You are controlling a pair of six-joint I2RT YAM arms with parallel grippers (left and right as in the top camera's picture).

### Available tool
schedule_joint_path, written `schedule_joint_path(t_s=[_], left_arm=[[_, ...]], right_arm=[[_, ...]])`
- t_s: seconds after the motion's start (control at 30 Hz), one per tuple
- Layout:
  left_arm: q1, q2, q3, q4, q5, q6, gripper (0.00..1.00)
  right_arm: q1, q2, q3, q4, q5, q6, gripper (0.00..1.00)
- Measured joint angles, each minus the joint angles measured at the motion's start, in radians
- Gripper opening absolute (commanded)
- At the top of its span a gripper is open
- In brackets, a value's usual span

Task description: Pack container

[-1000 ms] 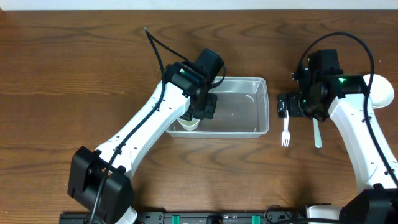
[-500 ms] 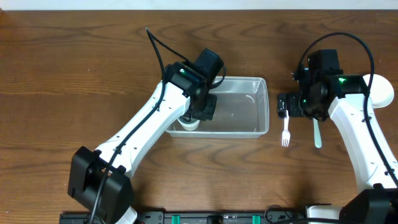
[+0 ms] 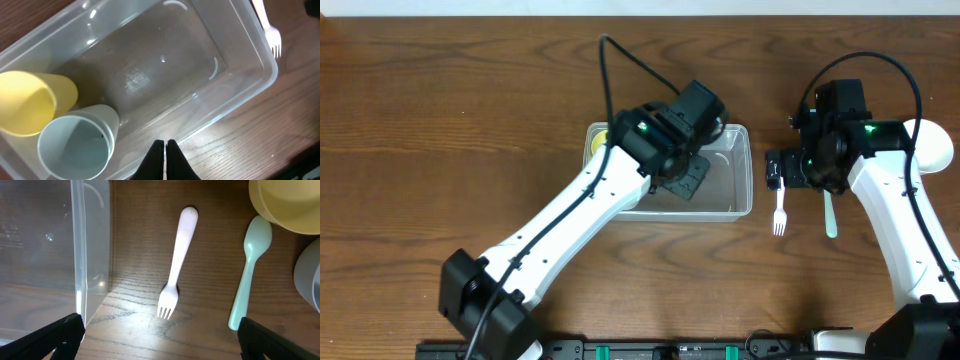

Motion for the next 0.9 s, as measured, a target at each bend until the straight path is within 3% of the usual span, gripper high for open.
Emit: schedule_joint_path(t_s=[0.43, 0.9], left_arm=[[0.005, 0.239, 0.0, 0.014, -0.107, 0.12, 0.06], [0.059, 0.276, 0.0, -0.072, -0.229, 0.137, 0.06]], right_arm=[[0.0, 0.0, 0.0, -0.001, 0.0, 0.0, 0.99], [0.0, 0.0, 0.0, -0.004, 0.0, 0.0, 0.99]])
